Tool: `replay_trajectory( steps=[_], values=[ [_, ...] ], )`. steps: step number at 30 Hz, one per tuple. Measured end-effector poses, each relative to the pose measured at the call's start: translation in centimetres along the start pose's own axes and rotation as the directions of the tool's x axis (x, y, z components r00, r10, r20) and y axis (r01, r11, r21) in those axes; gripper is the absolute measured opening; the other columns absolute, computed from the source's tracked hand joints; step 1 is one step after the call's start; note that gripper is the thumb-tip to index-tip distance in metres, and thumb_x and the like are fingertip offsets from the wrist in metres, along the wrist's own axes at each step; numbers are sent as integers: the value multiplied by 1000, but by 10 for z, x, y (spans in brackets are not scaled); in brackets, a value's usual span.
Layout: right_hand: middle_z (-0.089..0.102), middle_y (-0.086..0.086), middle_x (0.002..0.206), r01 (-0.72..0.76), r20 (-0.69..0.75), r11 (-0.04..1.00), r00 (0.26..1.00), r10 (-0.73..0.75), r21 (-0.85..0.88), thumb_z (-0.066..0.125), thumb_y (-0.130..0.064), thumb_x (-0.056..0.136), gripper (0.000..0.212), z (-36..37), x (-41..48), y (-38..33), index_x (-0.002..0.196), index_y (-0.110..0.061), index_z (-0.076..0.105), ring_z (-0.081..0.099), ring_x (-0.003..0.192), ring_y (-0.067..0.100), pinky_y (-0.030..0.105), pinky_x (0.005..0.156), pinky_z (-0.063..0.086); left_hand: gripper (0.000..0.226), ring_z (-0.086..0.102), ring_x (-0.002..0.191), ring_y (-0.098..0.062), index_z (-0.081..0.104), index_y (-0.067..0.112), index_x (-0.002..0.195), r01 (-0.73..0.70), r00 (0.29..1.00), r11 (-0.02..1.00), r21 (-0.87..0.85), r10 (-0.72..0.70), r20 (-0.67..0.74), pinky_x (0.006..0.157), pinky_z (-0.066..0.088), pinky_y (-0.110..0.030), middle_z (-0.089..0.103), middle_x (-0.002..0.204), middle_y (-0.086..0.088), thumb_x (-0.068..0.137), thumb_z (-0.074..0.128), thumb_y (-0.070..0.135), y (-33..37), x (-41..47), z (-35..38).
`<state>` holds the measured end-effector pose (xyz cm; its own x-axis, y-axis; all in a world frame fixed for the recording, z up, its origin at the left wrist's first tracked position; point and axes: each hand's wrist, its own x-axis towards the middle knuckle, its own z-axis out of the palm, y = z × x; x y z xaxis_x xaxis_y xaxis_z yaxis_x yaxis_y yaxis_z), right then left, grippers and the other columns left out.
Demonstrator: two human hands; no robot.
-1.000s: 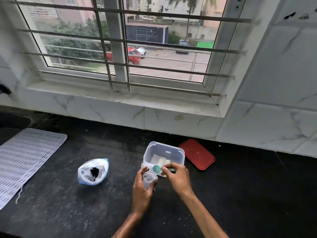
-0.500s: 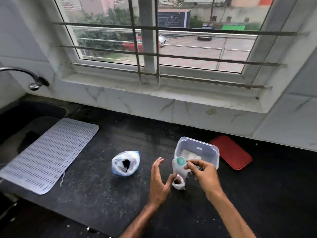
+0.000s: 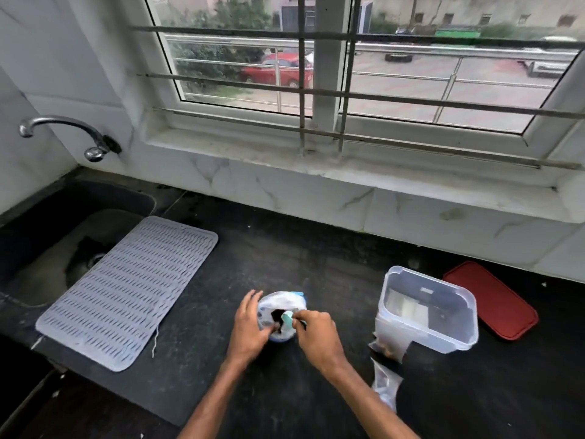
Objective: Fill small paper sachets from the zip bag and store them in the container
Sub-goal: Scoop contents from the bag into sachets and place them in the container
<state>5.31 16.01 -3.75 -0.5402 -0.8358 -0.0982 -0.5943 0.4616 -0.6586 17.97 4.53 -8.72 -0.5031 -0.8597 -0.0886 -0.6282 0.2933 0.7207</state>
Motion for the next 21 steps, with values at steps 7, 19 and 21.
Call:
replay_trajectory(
  steps=[7, 19, 21],
  values=[
    [71, 11, 92, -4, -28, 973, 1000, -2, -230, 42, -15, 92, 16, 13, 22, -11, 92, -16, 58, 66, 86, 37, 42, 68, 49, 26, 65, 91, -25, 54, 12, 99, 215, 975, 973, -79, -209, 73, 68, 40, -26, 68, 96, -6, 78, 70, 11, 12, 19, -3],
    [76, 6, 82, -396, 5, 897, 915, 403, 197, 58, -19, 81, 21, 34, 31, -14, 91, -14, 75, 72, 80, 24, 35, 74, 58, 28, 60, 81, -17, 54, 9, 97, 303, 949, 902, -309, -257, 182, 61, 45, -16, 65, 93, -8, 78, 61, -10, 7, 30, -12],
    [74, 5, 68, -483, 82, 793, 868, 490, 372, 59, -13, 85, 17, 36, 32, -9, 89, -9, 75, 73, 66, 19, 39, 71, 61, 33, 61, 78, -14, 53, 5, 102, 357, 931, 838, -413, -284, 229, 63, 48, -17, 66, 99, -15, 78, 56, -17, 3, 31, -9]
  ],
)
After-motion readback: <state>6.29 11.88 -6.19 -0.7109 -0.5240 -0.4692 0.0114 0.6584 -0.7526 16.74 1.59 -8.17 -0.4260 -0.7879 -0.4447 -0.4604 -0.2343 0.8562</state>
